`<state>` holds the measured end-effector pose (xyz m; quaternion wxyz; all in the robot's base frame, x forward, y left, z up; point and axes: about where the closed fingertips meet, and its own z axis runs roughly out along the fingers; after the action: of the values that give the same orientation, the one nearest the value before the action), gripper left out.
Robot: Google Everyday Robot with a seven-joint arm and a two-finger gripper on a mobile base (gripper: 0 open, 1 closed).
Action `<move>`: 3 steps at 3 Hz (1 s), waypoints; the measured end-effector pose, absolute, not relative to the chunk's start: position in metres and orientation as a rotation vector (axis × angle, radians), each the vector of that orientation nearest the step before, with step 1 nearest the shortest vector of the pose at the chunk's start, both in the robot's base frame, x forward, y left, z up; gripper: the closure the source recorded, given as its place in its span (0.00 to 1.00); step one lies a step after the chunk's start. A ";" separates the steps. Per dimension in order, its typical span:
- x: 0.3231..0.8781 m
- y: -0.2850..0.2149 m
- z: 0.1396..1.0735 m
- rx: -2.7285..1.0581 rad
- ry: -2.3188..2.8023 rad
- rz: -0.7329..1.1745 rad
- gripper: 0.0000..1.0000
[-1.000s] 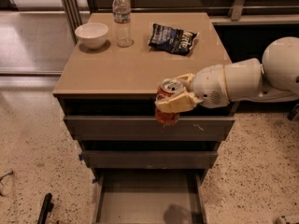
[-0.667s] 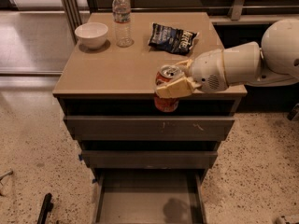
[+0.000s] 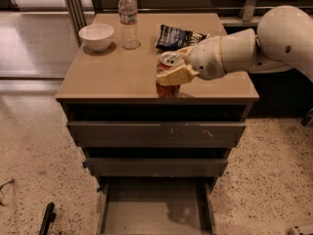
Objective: Pick coke can from bottom drawer and place on counter
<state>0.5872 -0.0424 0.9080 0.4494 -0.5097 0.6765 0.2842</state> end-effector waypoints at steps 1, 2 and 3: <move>0.609 -0.038 0.902 -1.272 1.666 0.686 1.00; 0.624 -0.038 0.896 -1.279 1.685 0.673 1.00; 0.635 -0.039 0.893 -1.281 1.715 0.664 1.00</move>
Offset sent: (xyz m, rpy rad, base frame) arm 0.0562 -0.0006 -0.0173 -0.0525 0.0001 -0.0198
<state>0.6354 -0.0395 0.8932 0.4351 -0.5145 0.6890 0.2669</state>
